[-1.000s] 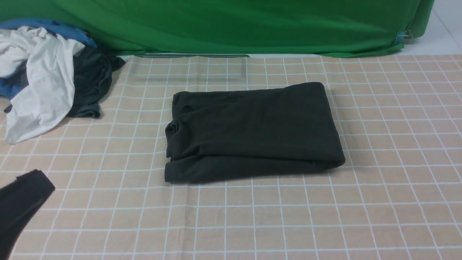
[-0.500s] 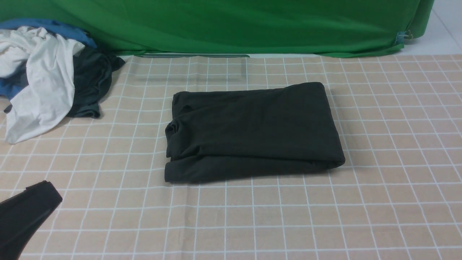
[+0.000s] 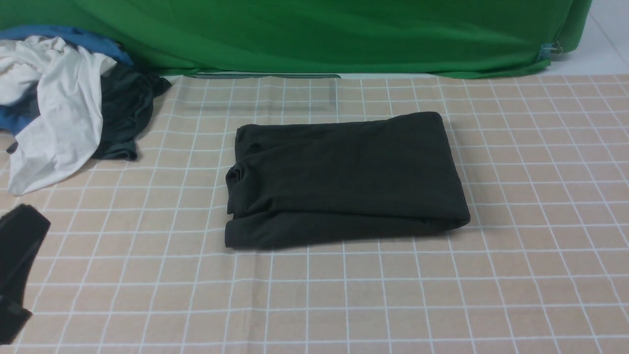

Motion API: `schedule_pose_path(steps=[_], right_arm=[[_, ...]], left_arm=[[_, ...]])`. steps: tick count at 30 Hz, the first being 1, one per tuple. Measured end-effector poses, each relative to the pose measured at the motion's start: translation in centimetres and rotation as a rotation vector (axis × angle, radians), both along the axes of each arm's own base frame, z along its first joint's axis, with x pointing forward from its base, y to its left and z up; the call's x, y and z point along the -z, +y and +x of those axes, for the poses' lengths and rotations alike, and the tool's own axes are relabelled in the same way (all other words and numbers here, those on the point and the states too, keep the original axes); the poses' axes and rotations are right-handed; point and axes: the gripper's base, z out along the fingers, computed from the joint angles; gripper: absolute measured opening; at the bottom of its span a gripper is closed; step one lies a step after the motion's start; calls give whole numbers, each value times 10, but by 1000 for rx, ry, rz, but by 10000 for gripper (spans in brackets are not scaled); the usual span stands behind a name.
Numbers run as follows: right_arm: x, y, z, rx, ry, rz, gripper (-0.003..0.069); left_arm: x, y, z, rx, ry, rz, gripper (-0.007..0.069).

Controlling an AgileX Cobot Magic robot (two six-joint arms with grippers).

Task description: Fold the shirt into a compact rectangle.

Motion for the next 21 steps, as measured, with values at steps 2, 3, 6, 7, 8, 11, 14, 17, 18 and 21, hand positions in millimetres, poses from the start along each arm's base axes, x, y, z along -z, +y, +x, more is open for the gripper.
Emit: schedule_pose_path(steps=[2, 3, 6, 7, 8, 11, 14, 17, 18, 21], right_arm=[[0, 0, 0, -1, 7, -3, 165], [1, 0, 1, -2, 13, -5, 168], [2, 1, 2, -5, 27, -10, 175], [2, 1, 2, -6, 34, -13, 178], [2, 1, 2, -6, 34, -13, 178], [3, 2, 3, -8, 47, -17, 185], [4, 2, 4, -9, 53, -20, 193], [4, 2, 4, -10, 56, -21, 197], [4, 2, 4, -10, 57, -21, 197], [4, 2, 4, -10, 60, -22, 197]], left_arm=[[15, 2, 1, -34, 29, 7, 13], [32, 5, 0, -70, 55, 14, 13], [54, 9, -4, -125, 79, 21, 13], [55, 9, -6, -134, 71, 26, 13], [56, 10, -7, -137, 71, 29, 13], [63, 10, -12, -136, 130, 56, 13], [66, 10, -12, -135, 157, 58, 13], [66, 10, -12, -135, 159, 61, 13], [66, 10, -12, -135, 159, 61, 13], [67, 10, -12, -135, 159, 62, 13]])
